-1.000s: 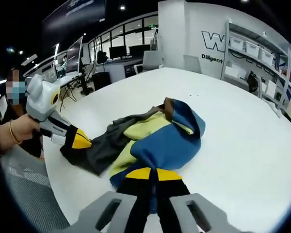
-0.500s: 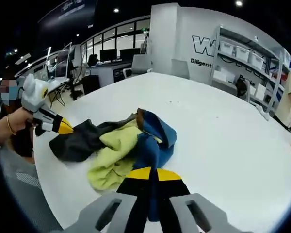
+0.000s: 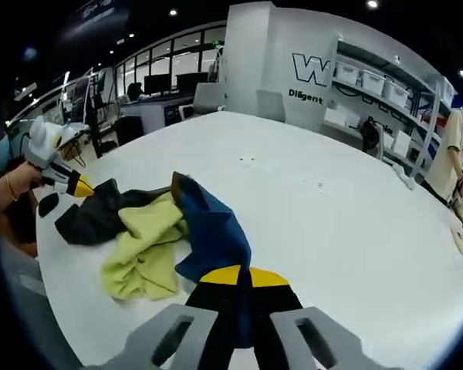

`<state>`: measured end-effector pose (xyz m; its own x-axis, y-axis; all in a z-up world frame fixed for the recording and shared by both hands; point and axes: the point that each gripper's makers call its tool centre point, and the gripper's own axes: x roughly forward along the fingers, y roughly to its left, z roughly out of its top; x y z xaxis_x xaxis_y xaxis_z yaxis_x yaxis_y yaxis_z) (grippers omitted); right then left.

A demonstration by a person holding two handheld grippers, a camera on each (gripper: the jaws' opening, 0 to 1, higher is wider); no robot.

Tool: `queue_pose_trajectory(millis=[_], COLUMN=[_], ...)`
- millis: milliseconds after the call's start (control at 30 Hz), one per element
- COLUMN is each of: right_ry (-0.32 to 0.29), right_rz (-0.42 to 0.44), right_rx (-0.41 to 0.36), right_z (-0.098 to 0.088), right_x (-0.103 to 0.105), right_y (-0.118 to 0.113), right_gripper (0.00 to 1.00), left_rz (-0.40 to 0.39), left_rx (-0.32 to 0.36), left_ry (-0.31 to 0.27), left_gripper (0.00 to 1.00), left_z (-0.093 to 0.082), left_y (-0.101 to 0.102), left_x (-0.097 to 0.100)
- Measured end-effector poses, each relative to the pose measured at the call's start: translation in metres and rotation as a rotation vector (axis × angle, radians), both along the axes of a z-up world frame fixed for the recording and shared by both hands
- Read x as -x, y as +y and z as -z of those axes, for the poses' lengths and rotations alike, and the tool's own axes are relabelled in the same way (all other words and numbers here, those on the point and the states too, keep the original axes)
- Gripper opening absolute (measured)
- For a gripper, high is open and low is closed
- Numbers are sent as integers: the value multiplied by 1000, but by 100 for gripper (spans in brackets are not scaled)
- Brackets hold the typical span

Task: Fold the garment on the visible template until the final outline fits inside the template.

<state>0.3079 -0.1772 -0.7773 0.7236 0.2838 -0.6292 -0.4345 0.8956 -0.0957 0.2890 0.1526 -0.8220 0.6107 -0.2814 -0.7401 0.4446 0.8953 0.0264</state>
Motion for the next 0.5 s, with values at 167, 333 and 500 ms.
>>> queue_pose_trajectory(millis=[167, 333, 500], right_ry=[-1, 7, 20], right_rz=[19, 34, 65], right_rx=[12, 32, 39], right_z=[0, 4, 9], right_x=[-13, -26, -36], right_y=[-13, -27, -45], right_gripper=[0, 0, 0], left_rz=[3, 14, 13], left_rx=[-34, -76, -101], left_ry=[4, 20, 32], left_gripper=[0, 0, 0], left_z=[2, 7, 11], left_y=[10, 20, 28], left_x=[-13, -29, -41])
